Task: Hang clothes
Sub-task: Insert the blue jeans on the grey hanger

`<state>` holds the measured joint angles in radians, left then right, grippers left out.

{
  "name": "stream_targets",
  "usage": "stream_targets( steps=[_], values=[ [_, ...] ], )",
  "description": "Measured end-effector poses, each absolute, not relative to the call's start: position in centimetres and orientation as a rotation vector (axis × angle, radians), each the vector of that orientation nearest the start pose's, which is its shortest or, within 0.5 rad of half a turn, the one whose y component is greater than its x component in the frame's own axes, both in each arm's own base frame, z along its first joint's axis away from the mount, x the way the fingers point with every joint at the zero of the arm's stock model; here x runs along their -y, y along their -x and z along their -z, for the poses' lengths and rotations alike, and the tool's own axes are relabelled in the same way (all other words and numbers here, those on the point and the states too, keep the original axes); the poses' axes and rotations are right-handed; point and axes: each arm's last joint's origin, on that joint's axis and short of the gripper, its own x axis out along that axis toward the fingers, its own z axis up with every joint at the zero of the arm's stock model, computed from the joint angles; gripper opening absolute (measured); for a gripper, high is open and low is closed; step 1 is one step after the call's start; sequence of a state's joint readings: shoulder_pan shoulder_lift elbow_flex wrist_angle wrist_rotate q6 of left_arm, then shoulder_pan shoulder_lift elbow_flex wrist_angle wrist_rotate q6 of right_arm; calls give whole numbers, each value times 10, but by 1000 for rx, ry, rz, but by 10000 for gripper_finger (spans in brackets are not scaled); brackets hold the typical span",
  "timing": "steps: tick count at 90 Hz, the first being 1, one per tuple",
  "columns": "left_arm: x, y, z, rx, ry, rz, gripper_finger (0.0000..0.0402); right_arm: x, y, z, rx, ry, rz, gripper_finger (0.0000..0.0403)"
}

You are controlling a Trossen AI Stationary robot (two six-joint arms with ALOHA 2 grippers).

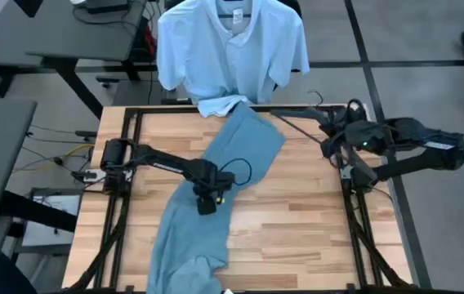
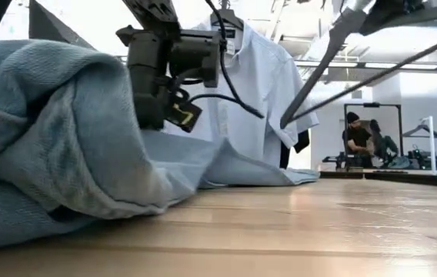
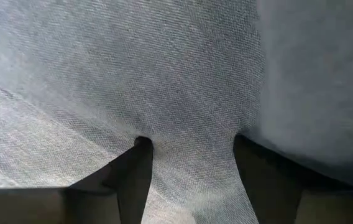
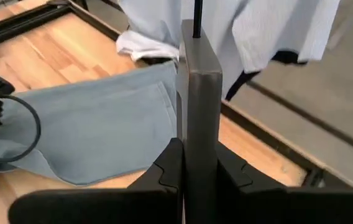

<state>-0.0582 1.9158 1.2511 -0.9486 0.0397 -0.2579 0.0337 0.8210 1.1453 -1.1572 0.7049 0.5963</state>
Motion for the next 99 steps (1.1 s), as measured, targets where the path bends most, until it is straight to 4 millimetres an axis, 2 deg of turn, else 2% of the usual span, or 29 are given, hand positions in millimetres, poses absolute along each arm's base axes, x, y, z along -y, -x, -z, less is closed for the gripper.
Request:
stream_targets(
  steps=[7,21,34,41,50,59,67,84,99],
  values=[
    [18,-335,-170,-1583,182,-178,207,13,-115,-353,-571,-294,849,28],
    [2,-343,-239,-1334,190,-228,207,8,-119,-324,-492,-420,939,28],
    [-21,-347,-278,-1130,256,-267,207,4,-122,-295,-445,-487,1015,28],
    [-43,-344,-286,-1069,336,-348,207,2,-125,-280,-437,-526,1031,28],
    [-79,-343,-282,-1023,469,-446,207,0,-125,-268,-423,-566,1045,28],
    [-118,-346,-280,-927,584,-419,209,0,-125,-266,-411,-588,1053,28],
    [-155,-344,-267,-900,623,-427,218,0,-125,-267,-400,-597,1051,28],
    [-223,-332,-215,-994,621,-518,240,2,-126,-268,-386,-614,1060,28],
    [-258,-332,-170,-978,674,-499,245,6,-126,-268,-375,-631,1084,28]
  ],
)
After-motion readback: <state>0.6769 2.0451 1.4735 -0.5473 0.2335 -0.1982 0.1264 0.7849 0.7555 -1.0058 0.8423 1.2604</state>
